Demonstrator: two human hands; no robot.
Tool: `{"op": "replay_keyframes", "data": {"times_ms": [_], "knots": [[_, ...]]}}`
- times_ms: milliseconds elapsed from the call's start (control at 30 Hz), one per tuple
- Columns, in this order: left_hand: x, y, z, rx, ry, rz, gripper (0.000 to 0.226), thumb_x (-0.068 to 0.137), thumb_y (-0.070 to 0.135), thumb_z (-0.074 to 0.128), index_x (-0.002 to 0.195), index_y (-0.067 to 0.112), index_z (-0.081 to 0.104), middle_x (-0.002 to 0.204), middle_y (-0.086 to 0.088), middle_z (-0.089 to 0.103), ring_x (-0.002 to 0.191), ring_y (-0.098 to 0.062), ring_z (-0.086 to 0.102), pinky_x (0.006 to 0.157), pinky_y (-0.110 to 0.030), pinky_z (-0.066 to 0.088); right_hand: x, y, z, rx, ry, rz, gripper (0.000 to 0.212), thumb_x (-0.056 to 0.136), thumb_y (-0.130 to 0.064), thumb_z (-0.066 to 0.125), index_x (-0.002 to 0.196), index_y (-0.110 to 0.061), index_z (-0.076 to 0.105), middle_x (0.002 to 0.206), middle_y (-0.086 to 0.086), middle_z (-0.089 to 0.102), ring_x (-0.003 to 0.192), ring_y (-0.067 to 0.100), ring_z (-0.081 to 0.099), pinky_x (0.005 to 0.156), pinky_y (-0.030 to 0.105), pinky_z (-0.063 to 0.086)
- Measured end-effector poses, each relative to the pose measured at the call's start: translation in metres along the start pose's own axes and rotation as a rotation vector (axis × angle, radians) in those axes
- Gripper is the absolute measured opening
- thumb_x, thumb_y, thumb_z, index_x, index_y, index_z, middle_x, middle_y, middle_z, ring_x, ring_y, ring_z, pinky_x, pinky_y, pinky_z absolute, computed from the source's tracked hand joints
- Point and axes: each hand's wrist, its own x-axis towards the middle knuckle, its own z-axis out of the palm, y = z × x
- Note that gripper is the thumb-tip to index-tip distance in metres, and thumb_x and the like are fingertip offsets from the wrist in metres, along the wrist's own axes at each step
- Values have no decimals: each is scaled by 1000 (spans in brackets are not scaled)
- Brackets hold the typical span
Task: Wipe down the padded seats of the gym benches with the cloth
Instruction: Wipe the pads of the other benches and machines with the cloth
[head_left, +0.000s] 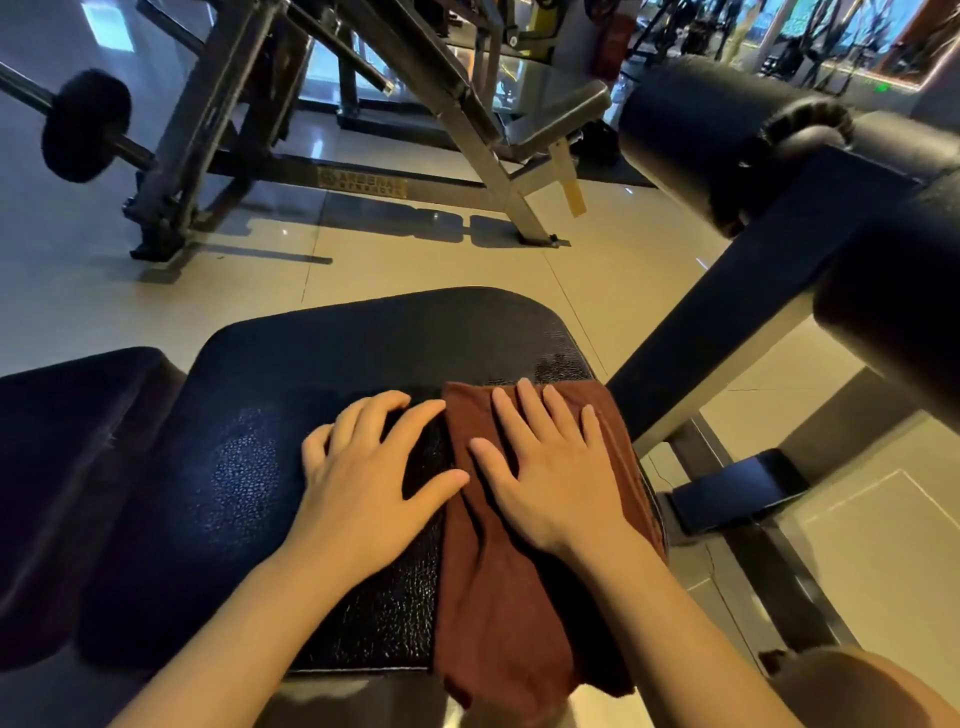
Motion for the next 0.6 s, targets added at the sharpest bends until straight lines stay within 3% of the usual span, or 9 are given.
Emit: {"op": "replay_keyframes", "data": {"times_ms": [133,233,300,367,467,600], "knots": [[-23,-3,-9,19,125,3,61,84,65,34,131,32,55,132,4,52,127,-18,40,101,-45,28,-27,-4,-2,-6,48,19,88,75,-66,-17,155,-34,-2,164,-7,-6,150,15,-10,117,40,-14],[-37,-8,-10,21,153,-15,55,87,60,36,128,29,57,128,4,55,124,-16,41,101,-47,31,-74,-13,3,11,66,23,86,78,-65,-16,156,-31,-2,162,-7,-9,149,12,-11,115,29,-19],[-47,-9,-7,44,155,-18,53,88,58,35,127,28,56,127,4,55,123,-16,41,101,-50,32,-98,-18,5,30,122,46,82,85,-66,-8,156,-29,9,161,-8,-2,148,10,-5,116,26,-15],[-56,-10,-5,89,160,-5,52,89,56,35,127,27,56,126,3,55,123,-17,41,102,-51,31,-98,-17,4,72,87,93,84,81,-68,-11,155,-31,2,156,-13,-11,144,4,-14,114,23,-20],[-66,-10,-4,87,249,-12,47,91,49,38,122,22,60,124,1,56,121,-22,47,102,-48,29,-67,-7,-2,12,68,123,89,77,-67,-15,156,-28,-3,162,-7,-11,148,10,-13,114,27,-16],[-74,-8,3,75,488,138,30,91,30,48,104,13,69,115,-6,64,113,-24,53,101,-41,30,0,18,-4,-42,15,114,71,98,-60,8,157,-20,4,164,4,-2,151,19,-3,121,37,-3]]}}
